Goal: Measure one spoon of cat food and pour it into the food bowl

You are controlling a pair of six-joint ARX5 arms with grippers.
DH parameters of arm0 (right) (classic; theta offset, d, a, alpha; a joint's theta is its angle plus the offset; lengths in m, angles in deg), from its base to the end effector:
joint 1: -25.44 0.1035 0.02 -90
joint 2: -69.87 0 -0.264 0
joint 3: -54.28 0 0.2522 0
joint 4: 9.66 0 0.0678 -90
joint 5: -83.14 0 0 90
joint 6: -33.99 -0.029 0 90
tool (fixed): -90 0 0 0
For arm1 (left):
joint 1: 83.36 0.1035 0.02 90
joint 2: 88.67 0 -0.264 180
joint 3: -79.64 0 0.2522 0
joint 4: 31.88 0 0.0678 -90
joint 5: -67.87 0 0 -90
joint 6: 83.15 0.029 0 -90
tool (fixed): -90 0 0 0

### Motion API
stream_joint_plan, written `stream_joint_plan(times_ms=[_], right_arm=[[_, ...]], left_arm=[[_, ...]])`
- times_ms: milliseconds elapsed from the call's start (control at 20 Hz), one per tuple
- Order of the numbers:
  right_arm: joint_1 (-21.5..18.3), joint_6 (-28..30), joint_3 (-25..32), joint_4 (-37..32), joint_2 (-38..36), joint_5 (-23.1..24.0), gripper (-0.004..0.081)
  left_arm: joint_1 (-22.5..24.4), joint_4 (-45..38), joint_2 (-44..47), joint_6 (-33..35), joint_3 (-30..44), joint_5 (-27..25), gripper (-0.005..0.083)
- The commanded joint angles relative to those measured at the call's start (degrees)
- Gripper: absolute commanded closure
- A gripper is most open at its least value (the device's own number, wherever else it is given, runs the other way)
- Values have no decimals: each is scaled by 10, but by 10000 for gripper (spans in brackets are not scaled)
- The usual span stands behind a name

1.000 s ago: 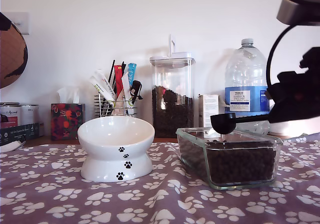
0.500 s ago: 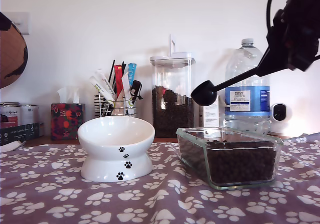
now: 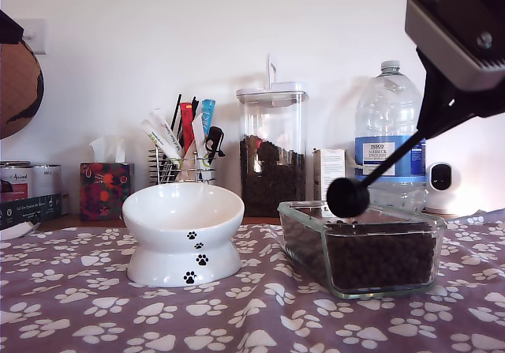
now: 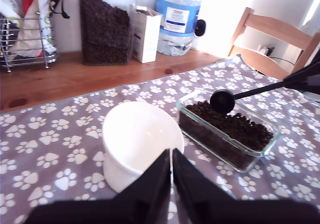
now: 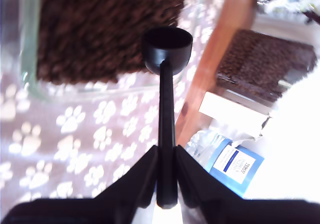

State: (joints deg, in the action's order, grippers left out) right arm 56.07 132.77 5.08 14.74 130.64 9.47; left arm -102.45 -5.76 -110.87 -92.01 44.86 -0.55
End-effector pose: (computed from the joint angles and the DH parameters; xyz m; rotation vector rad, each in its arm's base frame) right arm 0.1896 0.1028 0.2271 -1.9090 0.2264 0.6999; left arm 0.1041 -0.0473 0.2360 -0.1526 0.2954 -0.6864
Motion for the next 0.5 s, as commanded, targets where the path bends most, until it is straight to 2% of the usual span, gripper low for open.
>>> stream_joint_plan(times_ms=[0, 150, 450], right_arm=[[5, 52, 5, 4, 25, 14, 783], [14, 133, 1, 6, 66, 44, 783], [59, 168, -47, 37, 102, 47, 783]], left_arm=[[-2, -6, 1, -2, 2, 11, 793], [-2, -6, 1, -4, 2, 33, 793], [-2, -6, 1, -4, 2, 64, 793]])
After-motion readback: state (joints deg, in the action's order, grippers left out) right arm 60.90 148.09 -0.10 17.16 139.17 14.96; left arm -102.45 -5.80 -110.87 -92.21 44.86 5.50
